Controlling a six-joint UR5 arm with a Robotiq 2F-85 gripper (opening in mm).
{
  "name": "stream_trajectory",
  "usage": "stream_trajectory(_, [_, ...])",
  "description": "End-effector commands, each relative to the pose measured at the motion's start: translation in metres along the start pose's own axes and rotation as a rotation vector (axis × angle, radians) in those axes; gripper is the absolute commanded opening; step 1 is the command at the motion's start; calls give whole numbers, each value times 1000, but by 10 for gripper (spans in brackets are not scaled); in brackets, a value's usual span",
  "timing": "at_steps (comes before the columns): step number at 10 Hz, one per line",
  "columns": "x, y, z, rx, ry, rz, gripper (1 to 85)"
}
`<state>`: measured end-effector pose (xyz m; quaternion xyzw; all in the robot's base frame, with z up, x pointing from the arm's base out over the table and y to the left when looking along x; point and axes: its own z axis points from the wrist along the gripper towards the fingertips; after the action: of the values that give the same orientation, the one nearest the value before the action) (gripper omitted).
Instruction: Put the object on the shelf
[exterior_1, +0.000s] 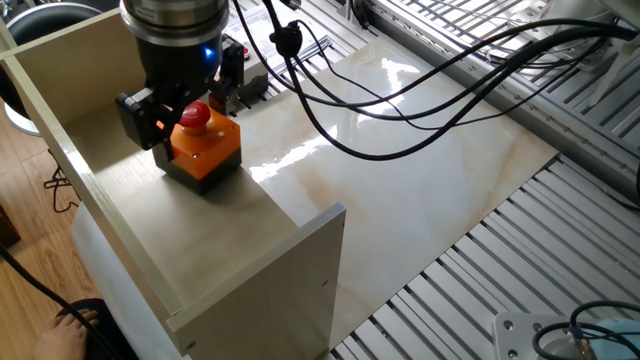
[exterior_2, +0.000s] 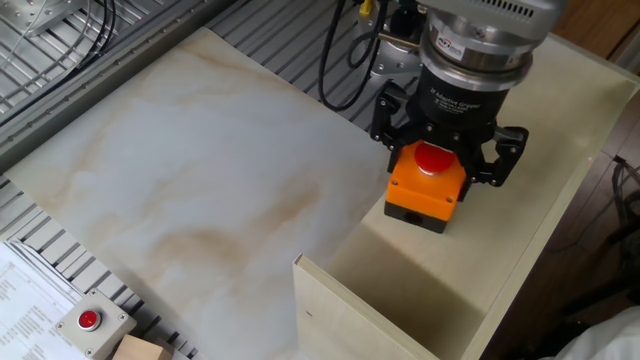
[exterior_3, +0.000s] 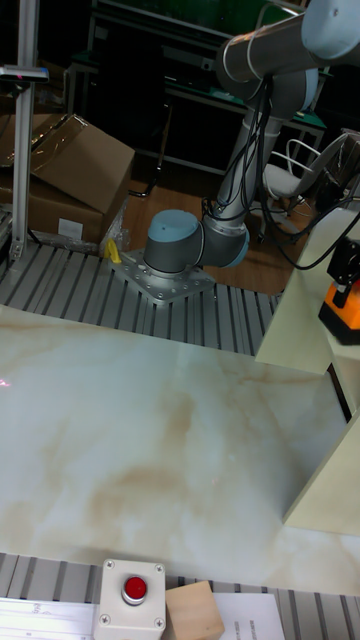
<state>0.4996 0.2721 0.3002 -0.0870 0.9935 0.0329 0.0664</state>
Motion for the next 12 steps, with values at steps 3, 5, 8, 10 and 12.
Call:
stream_trajectory(3, [0, -1, -2, -1, -2, -41, 787])
stream_trajectory(5, [6, 5, -21, -21, 19, -41, 787])
stream_trajectory(8, [23, 20, -60, -63, 48, -38, 800])
stream_trajectory(10, [36, 27, -82, -73, 63, -34, 807])
stream_trajectory(12, [49, 30, -100, -77, 69, -48, 800])
